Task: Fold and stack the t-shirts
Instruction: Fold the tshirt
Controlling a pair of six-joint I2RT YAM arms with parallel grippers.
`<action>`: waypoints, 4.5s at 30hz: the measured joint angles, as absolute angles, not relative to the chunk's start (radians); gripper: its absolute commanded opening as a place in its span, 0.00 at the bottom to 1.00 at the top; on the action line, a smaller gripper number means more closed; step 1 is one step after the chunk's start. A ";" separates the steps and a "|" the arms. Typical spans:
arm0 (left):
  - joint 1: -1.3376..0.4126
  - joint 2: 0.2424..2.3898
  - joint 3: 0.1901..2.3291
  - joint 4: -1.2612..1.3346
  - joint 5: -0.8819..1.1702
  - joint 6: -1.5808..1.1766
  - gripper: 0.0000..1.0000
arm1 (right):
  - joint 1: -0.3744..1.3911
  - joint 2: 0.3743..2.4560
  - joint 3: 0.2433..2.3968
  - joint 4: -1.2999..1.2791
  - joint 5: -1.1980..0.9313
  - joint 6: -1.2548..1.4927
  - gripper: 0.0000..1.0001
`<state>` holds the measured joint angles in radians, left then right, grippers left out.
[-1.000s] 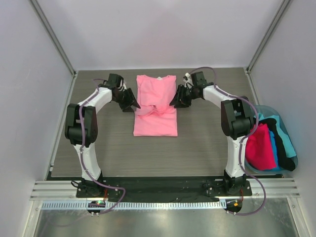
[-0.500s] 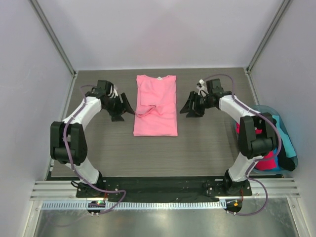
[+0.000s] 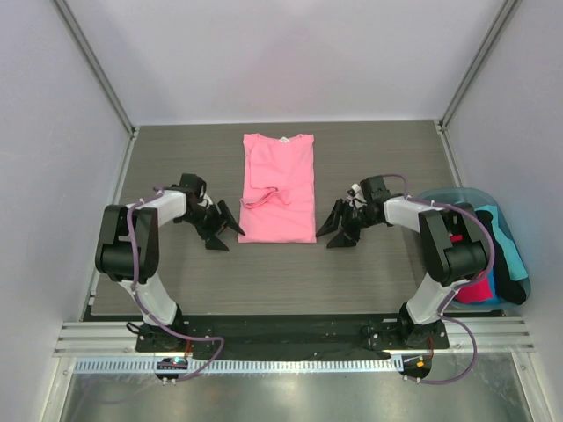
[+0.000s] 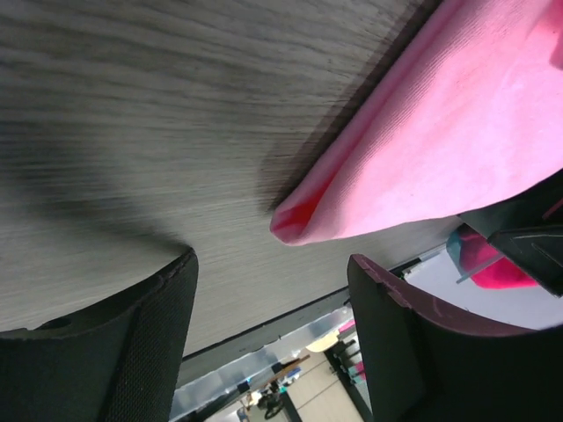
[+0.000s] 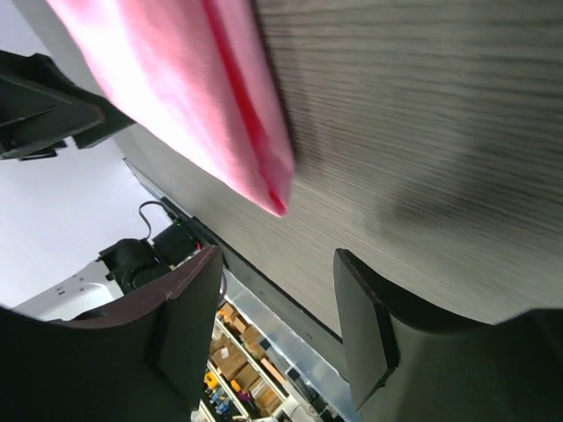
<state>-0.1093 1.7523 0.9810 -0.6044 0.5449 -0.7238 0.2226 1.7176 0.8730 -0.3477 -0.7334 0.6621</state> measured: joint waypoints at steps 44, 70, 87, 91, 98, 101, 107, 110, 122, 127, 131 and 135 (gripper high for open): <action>-0.171 1.740 1.271 -0.556 0.594 -0.797 0.00 | 0.243 1.596 0.877 -0.178 -0.785 0.810 0.01; -0.222 1.543 1.271 -0.664 0.572 -0.726 0.00 | 0.240 1.388 0.918 -0.284 -0.808 0.743 0.01; -0.222 1.557 1.150 -0.669 0.570 -0.734 0.00 | 0.224 1.393 0.826 -0.292 -0.808 0.727 0.01; -0.215 1.650 1.269 -0.653 0.569 -0.729 0.00 | 0.184 1.501 0.938 -0.239 -0.812 0.732 0.01; -0.183 1.943 1.607 -0.605 0.566 -0.691 0.00 | 0.129 1.824 1.311 -0.136 -0.810 0.709 0.01; -0.180 2.062 1.739 -0.594 0.557 -0.670 0.00 | 0.122 1.955 1.447 -0.116 -0.807 0.704 0.01; -0.181 2.288 2.006 -0.574 0.512 -0.623 0.00 | 0.115 2.197 1.686 -0.097 -0.796 0.690 0.01; -0.181 2.367 2.113 -0.559 0.484 -0.601 0.00 | 0.113 2.314 1.825 -0.098 -0.784 0.681 0.02; -0.181 2.475 2.262 -0.435 0.371 -0.532 0.66 | 0.115 2.446 2.030 -0.091 -0.686 0.583 0.44; -0.176 2.447 2.243 -0.438 0.323 -0.482 0.66 | 0.115 2.342 1.919 -0.102 -0.674 0.550 0.45; -0.154 2.415 2.199 -0.439 0.355 -0.490 0.66 | 0.115 2.263 1.865 -0.106 -0.686 0.524 0.42; -0.126 2.415 2.181 -0.442 0.393 -0.499 0.71 | 0.123 2.254 1.858 -0.104 -0.723 0.522 0.41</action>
<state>-0.1265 2.4153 2.1815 -0.4419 0.3927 -0.4992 0.1226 2.2536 1.8580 -0.1036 -0.7231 0.5217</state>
